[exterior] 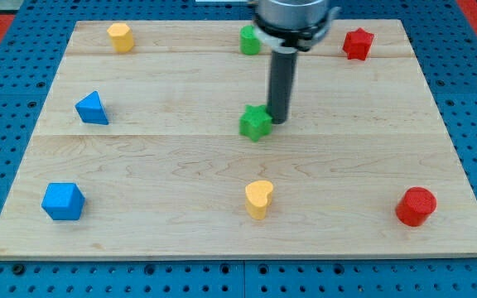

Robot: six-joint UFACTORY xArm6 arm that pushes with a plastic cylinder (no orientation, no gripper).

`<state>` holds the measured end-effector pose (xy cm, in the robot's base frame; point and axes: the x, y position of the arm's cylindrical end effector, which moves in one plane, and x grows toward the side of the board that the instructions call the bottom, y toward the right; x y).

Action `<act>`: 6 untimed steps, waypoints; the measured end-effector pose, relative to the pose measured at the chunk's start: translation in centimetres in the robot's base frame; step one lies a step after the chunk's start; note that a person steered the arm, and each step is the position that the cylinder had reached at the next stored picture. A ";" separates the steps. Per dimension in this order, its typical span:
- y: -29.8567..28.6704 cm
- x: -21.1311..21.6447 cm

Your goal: Slide the green star closer to the blue triangle

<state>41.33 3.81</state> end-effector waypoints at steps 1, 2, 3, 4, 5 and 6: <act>5.5 0.8; 3.9 1.5; -3.3 1.5; -10.0 1.5; -14.6 1.1; -17.4 0.1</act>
